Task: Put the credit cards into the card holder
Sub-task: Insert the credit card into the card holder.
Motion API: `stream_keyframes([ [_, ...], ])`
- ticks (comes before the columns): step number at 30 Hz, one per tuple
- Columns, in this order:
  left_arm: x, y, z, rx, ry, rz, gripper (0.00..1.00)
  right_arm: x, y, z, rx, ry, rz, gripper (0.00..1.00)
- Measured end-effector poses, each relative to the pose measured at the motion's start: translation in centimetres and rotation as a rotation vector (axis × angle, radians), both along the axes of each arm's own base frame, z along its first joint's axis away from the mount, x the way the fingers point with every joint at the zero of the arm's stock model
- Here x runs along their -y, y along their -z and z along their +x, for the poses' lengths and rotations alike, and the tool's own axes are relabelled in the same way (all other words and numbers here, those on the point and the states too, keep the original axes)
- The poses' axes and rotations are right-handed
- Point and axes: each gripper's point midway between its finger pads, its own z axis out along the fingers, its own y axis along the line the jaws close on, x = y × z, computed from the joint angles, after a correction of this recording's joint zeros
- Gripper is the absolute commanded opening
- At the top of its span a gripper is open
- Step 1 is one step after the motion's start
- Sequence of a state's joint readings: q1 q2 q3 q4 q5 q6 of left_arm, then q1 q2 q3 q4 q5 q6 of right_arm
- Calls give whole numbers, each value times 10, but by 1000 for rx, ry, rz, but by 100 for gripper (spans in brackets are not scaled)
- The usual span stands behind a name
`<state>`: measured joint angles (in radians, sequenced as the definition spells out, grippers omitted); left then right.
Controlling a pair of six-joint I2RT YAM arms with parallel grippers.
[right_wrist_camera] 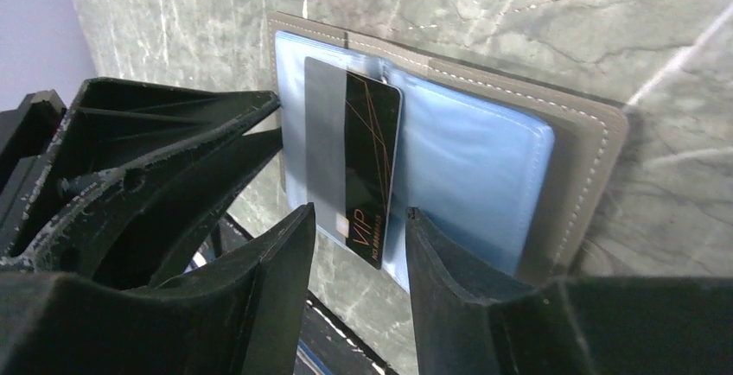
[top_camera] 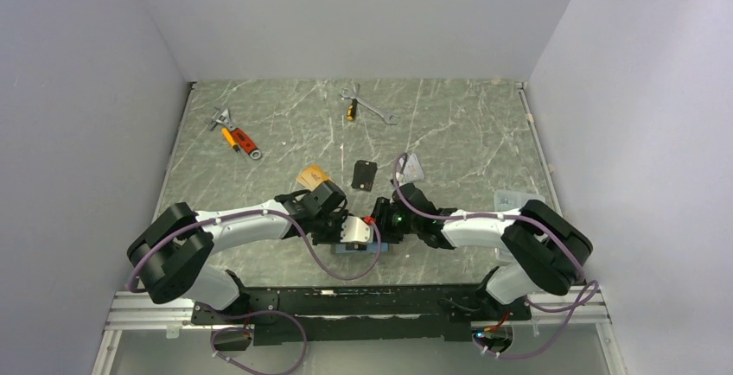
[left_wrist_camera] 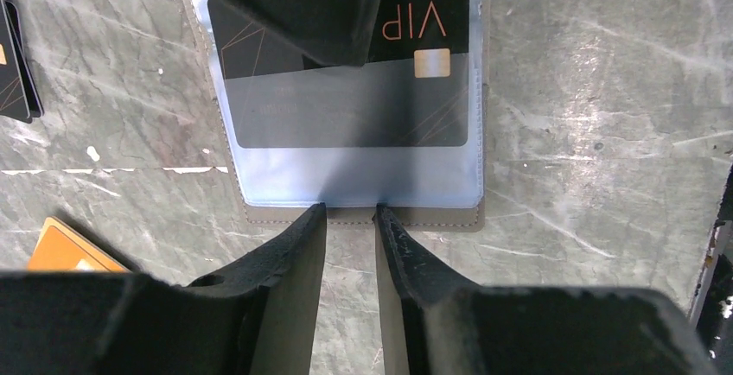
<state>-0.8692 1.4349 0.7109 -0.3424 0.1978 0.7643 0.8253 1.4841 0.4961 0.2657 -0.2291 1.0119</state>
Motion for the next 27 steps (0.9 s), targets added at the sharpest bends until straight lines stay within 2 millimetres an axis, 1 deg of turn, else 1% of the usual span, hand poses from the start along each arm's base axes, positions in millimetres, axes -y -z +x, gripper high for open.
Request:
stream_keyframes([
  [2, 0, 0, 0, -1, -2, -4, 33, 5, 0, -1, 4, 6, -21, 45],
  [5, 0, 0, 0, -3, -4, -8, 33, 5, 1, -1, 6, 2, -29, 45],
  [20, 0, 0, 0, -11, -17, -15, 31, -23, 3, 2, 19, -70, -64, 40],
  [27, -3, 0, 2, -6, -29, -4, 31, -30, 4, 3, 30, -98, -77, 38],
])
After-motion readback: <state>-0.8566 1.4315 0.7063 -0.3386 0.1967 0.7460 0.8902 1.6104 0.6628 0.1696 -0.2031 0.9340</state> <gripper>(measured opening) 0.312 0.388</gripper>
